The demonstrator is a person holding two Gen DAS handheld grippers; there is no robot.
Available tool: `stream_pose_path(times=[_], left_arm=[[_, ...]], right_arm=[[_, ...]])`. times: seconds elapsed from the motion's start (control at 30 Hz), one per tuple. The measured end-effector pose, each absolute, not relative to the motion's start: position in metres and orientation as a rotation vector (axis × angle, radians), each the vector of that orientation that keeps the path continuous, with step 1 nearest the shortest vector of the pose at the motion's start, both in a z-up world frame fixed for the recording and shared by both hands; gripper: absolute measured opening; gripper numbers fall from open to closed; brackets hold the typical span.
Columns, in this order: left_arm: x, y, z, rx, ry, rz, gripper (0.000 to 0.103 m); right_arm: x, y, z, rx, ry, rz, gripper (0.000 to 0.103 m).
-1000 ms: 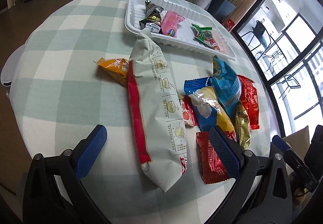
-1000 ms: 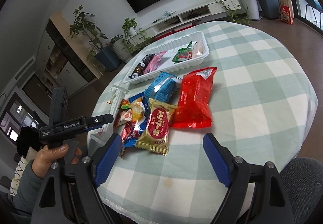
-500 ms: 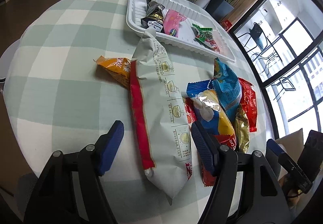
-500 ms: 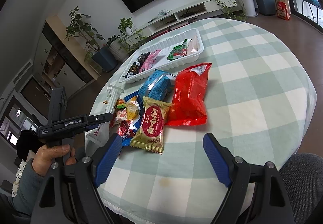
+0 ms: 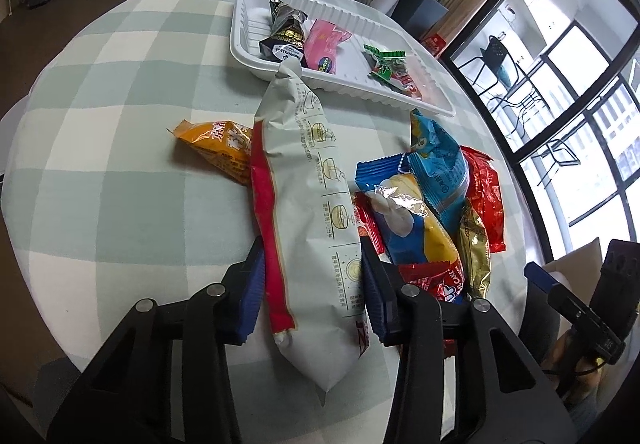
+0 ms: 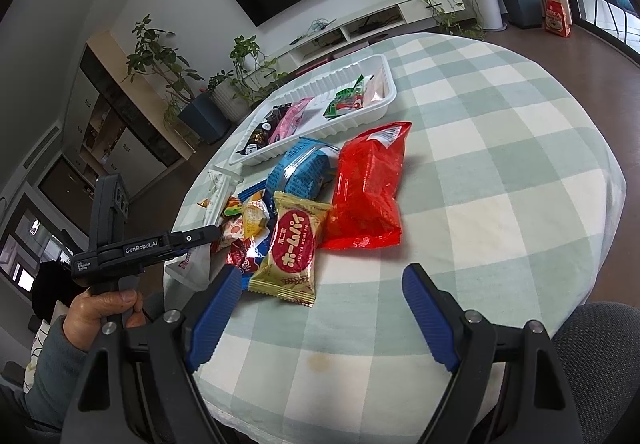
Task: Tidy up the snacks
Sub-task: 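Grasp the long white-and-red bag with the left tool while the right tool grasps the red chip bag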
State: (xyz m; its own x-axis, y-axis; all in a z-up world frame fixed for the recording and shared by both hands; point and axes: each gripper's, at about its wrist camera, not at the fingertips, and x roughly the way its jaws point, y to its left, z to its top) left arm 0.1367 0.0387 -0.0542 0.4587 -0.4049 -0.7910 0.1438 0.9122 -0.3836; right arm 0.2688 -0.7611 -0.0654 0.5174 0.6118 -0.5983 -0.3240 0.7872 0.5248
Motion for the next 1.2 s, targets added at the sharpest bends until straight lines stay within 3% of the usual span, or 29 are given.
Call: stream_pose_path(times=[0.73,1.03,1.2], left_arm=[[0.092,0.054,-0.048,-0.223,0.990,-0.342,0.038],[0.071,0.052,-0.049,-0.196,0.972,-0.338,0.038],[0.072,0.049,-0.051,-0.191,0.967,-0.343,0.038]], right_arm=[[0.311,-0.755,-0.054,0.259,0.859,0.469,0.085],[0.358,-0.732,-0.076,0.241,1.010,0.400,0.075],[0.367,-0.722,-0.079,0.193,1.021,0.383,0.074]])
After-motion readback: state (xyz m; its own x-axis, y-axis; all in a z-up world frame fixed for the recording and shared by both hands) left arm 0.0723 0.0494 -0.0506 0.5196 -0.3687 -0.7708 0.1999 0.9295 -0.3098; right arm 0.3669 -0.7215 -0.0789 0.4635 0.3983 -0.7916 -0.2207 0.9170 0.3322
